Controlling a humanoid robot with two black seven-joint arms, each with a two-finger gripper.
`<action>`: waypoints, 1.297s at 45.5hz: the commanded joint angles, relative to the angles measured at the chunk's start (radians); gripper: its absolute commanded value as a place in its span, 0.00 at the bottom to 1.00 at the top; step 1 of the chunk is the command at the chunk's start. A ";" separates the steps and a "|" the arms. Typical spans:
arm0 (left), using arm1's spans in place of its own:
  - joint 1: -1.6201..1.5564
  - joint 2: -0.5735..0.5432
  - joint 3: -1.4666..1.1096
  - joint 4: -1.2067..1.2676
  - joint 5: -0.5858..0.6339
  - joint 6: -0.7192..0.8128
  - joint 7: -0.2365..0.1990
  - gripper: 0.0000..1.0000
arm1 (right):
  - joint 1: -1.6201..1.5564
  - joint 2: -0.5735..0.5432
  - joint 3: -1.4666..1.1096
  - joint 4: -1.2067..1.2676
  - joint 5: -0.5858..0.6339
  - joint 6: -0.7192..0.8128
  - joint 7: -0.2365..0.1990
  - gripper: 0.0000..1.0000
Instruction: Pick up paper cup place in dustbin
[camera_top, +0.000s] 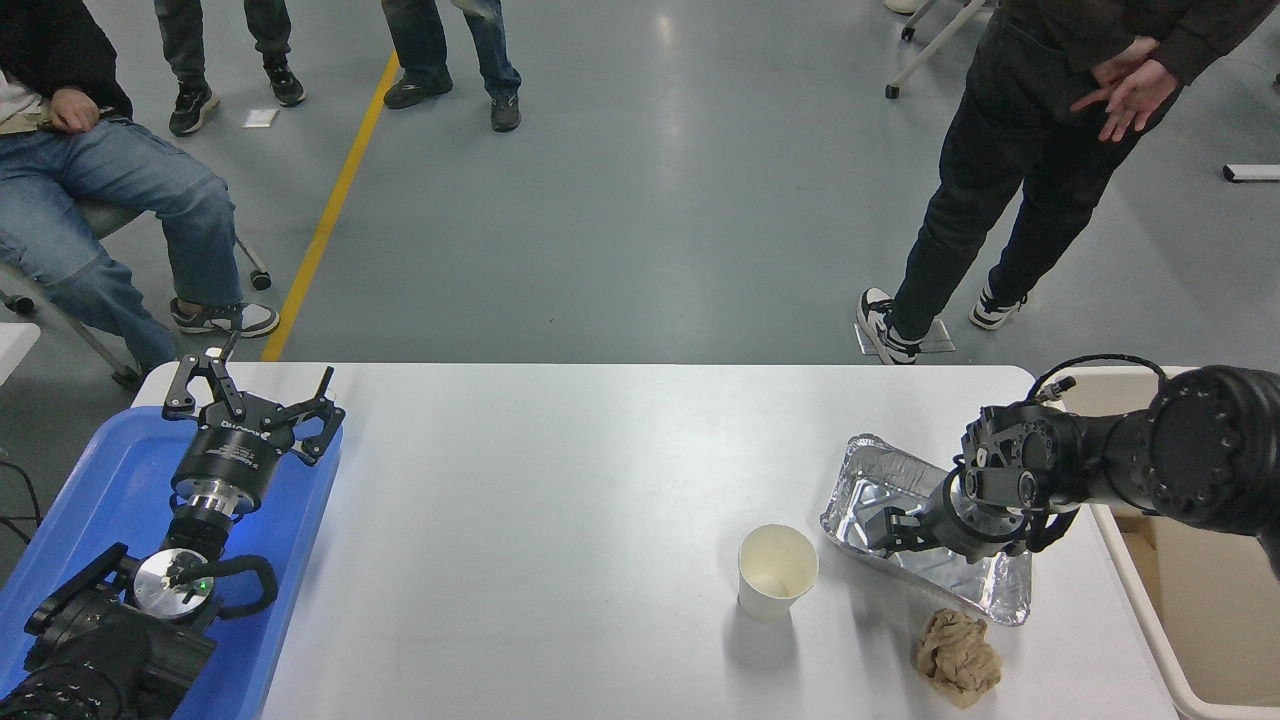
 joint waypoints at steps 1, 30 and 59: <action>-0.001 -0.003 -0.002 0.000 0.000 0.000 0.001 0.99 | -0.007 0.004 0.003 -0.004 0.003 -0.001 -0.001 1.00; 0.001 -0.002 -0.001 0.000 0.000 0.000 -0.002 0.99 | 0.367 -0.077 -0.017 0.301 -0.008 0.079 0.000 1.00; 0.004 0.002 -0.002 0.000 0.000 0.000 -0.002 0.99 | 1.278 -0.203 -0.141 0.881 -0.002 0.416 0.005 1.00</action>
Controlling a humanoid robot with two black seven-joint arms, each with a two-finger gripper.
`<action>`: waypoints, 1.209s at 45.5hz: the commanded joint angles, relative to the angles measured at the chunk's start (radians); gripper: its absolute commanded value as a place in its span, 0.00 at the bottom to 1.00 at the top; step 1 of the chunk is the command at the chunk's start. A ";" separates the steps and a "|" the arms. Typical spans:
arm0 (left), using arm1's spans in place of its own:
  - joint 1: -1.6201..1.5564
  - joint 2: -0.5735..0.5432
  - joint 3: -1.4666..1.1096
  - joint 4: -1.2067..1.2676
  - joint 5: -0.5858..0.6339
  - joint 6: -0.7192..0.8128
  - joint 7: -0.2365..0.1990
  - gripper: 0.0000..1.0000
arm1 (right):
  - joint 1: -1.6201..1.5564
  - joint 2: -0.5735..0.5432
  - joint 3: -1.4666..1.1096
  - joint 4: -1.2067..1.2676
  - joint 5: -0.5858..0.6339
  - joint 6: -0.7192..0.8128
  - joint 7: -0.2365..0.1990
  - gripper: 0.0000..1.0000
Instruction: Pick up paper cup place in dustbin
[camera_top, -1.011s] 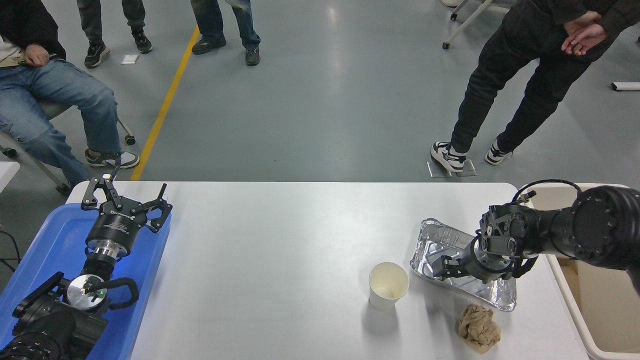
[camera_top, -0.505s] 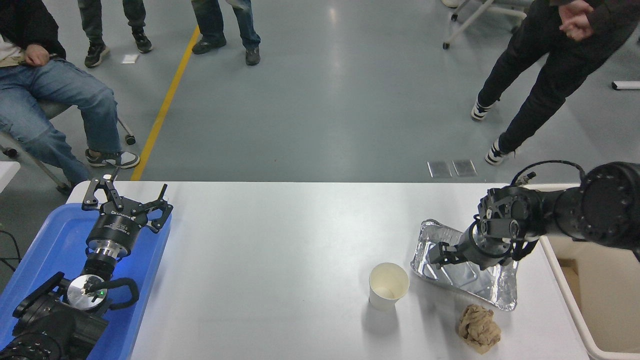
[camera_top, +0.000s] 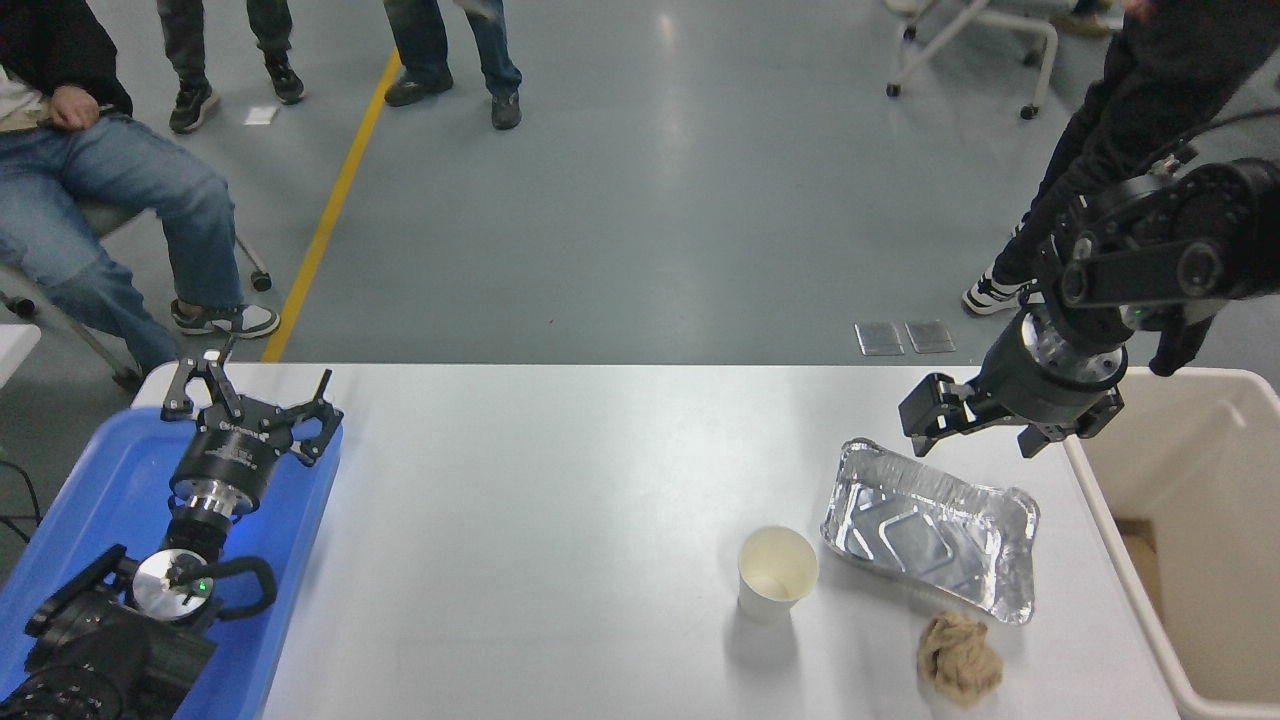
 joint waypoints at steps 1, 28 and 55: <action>0.001 0.001 -0.002 0.000 0.001 0.000 0.000 0.99 | 0.382 -0.026 -0.030 0.230 0.003 0.140 0.003 1.00; 0.000 0.000 0.000 0.000 0.001 0.000 0.000 0.99 | 0.148 0.270 0.169 0.058 0.193 0.050 0.006 1.00; 0.000 0.000 0.000 0.000 0.000 0.000 0.000 0.99 | -0.457 0.270 0.186 -0.216 0.161 -0.241 -0.011 1.00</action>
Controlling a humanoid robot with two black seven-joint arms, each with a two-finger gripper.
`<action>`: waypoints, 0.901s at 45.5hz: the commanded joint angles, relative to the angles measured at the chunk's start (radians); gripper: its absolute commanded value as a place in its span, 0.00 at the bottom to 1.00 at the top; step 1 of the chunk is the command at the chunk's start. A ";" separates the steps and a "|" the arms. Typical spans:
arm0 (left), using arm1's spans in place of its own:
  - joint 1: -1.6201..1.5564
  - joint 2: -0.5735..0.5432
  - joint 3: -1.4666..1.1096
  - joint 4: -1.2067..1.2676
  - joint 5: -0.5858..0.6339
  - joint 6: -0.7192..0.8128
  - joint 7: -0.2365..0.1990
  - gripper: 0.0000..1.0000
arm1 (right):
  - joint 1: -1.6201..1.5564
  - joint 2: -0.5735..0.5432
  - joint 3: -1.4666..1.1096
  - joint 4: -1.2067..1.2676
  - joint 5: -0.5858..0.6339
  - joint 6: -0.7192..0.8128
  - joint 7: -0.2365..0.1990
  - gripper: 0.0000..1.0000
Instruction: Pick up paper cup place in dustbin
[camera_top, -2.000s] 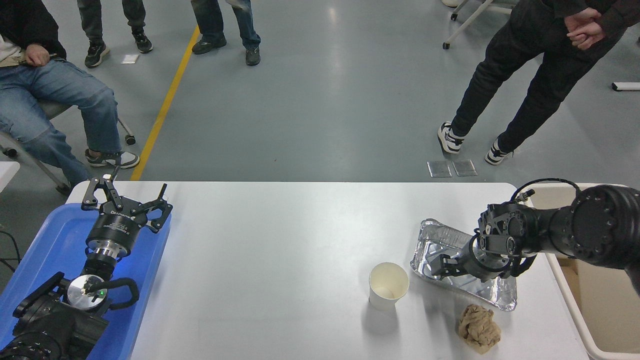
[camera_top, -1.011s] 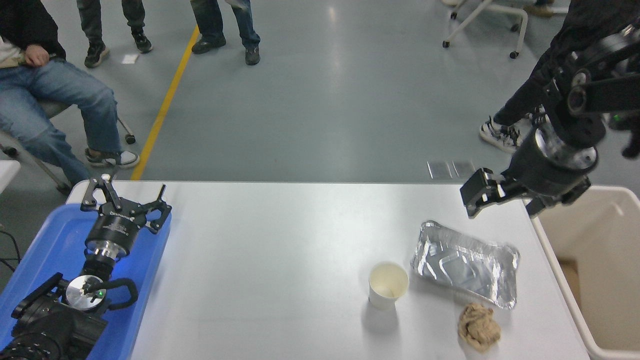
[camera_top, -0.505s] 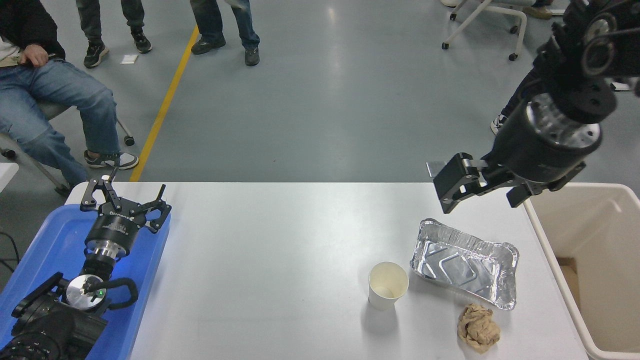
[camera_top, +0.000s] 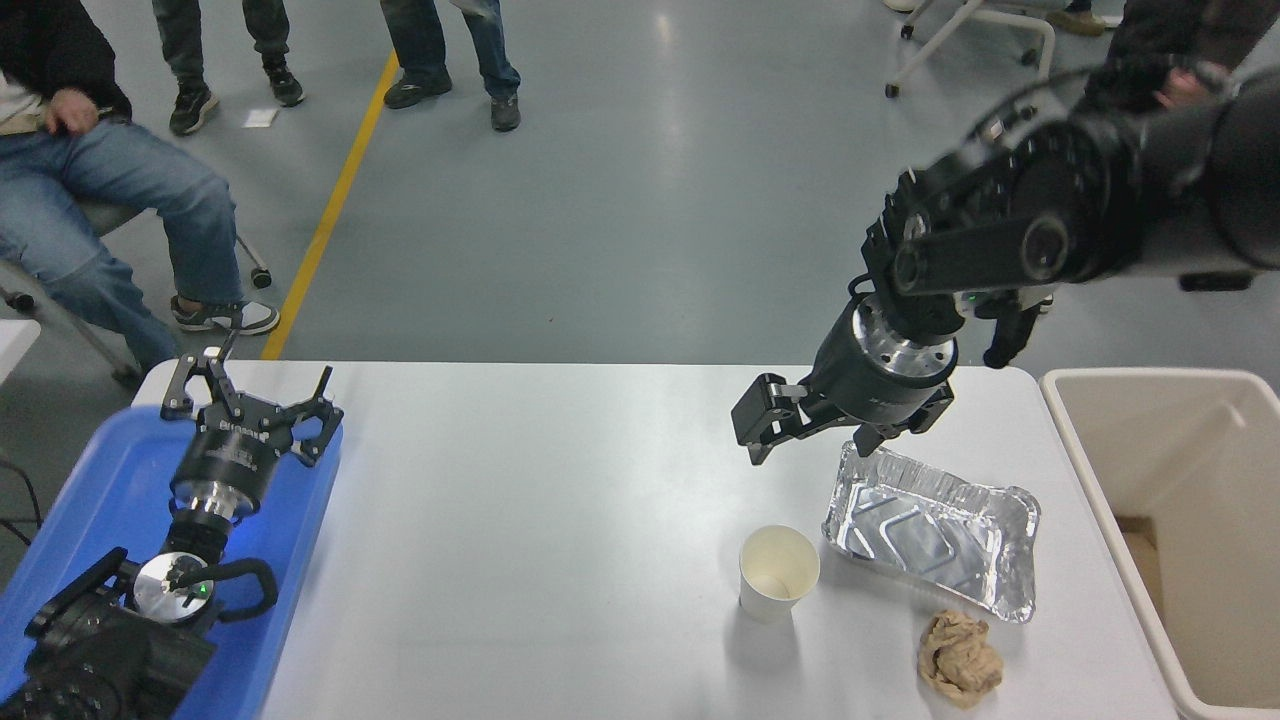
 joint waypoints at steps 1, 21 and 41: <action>0.000 0.000 0.000 0.000 -0.001 0.000 0.000 0.99 | -0.189 0.007 0.002 -0.063 -0.018 -0.088 -0.013 1.00; 0.000 0.000 0.000 0.000 -0.001 0.000 0.000 0.99 | -0.295 0.007 -0.005 -0.078 -0.055 -0.154 -0.024 1.00; 0.000 0.000 0.000 0.000 0.000 0.000 0.000 0.99 | -0.349 0.007 -0.034 -0.101 -0.047 -0.248 -0.023 0.40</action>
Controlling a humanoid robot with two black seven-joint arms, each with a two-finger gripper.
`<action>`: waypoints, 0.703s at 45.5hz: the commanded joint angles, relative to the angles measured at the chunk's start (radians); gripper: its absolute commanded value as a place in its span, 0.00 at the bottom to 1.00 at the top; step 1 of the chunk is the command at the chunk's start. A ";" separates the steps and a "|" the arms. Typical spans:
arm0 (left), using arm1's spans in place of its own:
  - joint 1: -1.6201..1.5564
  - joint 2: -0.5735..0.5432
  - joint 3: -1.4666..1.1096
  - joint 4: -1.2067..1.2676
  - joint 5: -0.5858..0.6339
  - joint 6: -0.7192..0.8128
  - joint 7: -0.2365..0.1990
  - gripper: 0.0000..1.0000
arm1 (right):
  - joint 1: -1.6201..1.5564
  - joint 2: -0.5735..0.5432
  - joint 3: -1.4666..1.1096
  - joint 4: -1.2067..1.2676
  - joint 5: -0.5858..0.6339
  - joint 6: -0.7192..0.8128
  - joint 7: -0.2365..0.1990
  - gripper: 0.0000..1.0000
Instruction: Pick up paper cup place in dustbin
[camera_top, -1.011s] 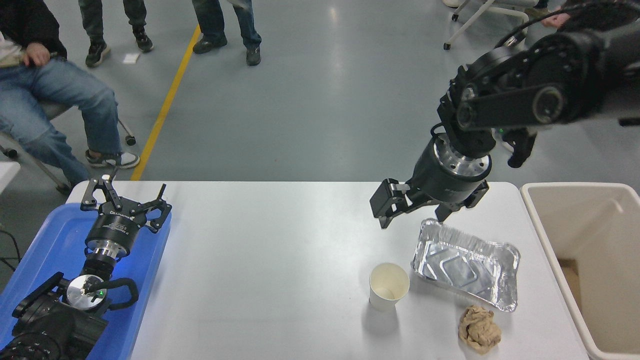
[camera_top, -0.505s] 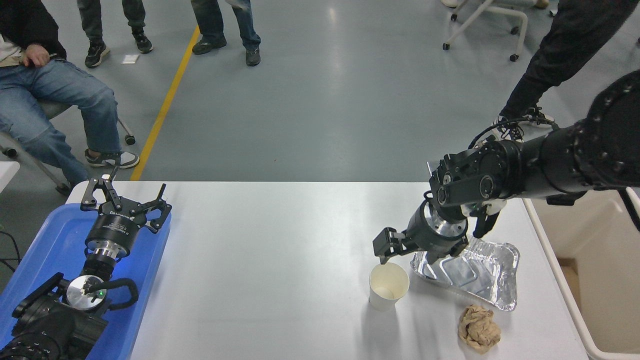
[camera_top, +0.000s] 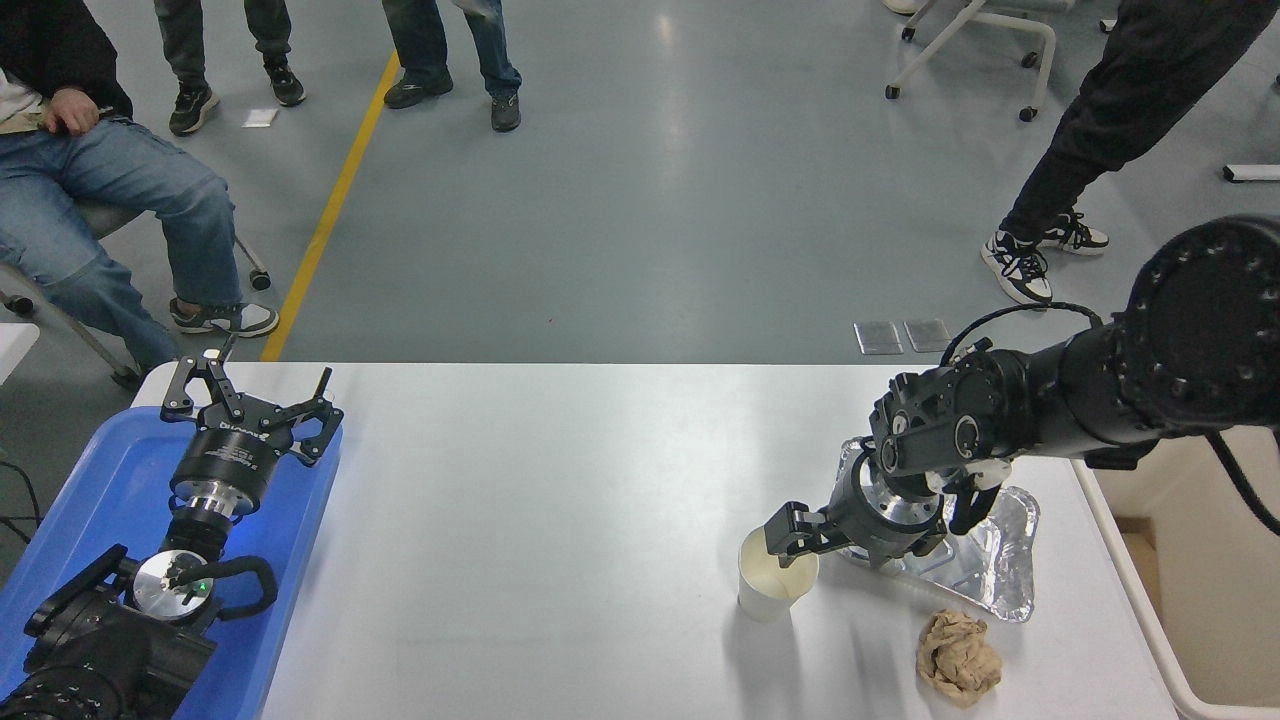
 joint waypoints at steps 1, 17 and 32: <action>0.000 0.000 0.000 0.000 0.001 0.000 0.000 0.99 | -0.025 0.000 -0.016 -0.007 0.006 -0.049 0.000 0.38; 0.000 0.000 0.000 0.000 0.001 0.000 0.000 0.99 | -0.041 0.000 -0.002 0.001 0.064 -0.052 0.004 0.10; 0.000 0.000 0.000 0.000 0.001 0.000 0.000 0.99 | -0.039 0.000 0.013 0.007 0.069 -0.040 0.010 0.00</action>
